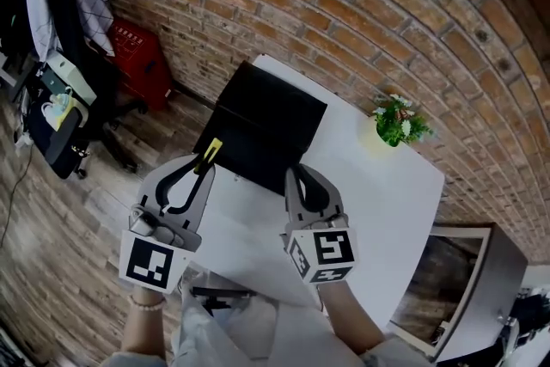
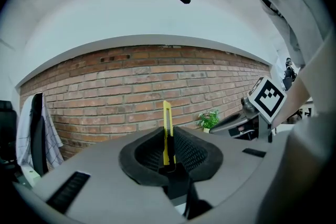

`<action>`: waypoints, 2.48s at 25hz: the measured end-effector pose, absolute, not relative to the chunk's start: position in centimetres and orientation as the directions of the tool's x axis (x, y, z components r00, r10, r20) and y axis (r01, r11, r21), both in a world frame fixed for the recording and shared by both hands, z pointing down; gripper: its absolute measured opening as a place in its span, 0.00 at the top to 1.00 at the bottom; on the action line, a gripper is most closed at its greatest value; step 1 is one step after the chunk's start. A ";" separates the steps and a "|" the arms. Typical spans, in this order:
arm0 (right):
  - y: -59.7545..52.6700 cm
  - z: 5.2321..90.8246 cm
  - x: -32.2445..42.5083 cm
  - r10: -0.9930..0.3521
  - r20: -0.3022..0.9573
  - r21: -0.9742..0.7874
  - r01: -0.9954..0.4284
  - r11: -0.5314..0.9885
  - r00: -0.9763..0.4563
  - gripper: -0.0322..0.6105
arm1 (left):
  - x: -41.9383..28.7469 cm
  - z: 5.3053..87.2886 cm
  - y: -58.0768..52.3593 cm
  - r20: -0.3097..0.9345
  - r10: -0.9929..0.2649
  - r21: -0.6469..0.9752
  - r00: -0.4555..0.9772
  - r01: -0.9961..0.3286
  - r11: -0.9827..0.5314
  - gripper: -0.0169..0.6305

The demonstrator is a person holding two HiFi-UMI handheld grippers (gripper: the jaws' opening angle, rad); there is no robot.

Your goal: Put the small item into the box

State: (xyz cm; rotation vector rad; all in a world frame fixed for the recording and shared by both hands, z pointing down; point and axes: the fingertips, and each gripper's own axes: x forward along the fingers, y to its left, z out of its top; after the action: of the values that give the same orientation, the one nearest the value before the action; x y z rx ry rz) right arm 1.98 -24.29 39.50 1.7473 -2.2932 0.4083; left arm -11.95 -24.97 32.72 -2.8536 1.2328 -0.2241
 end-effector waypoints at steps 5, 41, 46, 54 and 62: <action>-24.0 36.1 5.5 -0.940 0.279 -0.025 -0.980 0.195 -0.194 0.85 | -11.7 31.3 -24.6 0.111 -0.719 -0.094 0.686 -0.713 -0.695 0.87; -19.0 37.6 13.5 -0.949 0.313 -0.045 -0.998 -0.048 0.031 0.85 | -0.8 51.9 -28.0 0.770 -0.127 -0.318 0.625 0.203 -0.926 0.87; -18.4 38.7 14.1 -0.941 0.334 -0.053 -0.996 -0.069 0.047 0.85 | 0.3 55.7 -27.6 0.853 -0.032 -0.239 0.521 0.334 -0.912 0.87; -17.9 40.0 14.6 -0.934 0.353 -0.065 -0.995 -0.079 0.052 0.85 | 0.7 58.4 -27.3 0.908 0.021 -0.172 0.418 0.417 -0.892 0.87; -17.7 40.1 14.5 -0.933 0.359 -0.068 -0.996 -0.060 0.031 0.85 | 0.8 58.1 -27.4 0.899 0.004 -0.178 0.439 0.373 -0.911 0.87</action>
State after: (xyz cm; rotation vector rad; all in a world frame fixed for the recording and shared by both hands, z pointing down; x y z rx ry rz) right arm 14.54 -17.72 40.14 2.1006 -2.0039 0.4608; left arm 0.80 -27.43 58.05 -2.3452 -0.3218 -1.4635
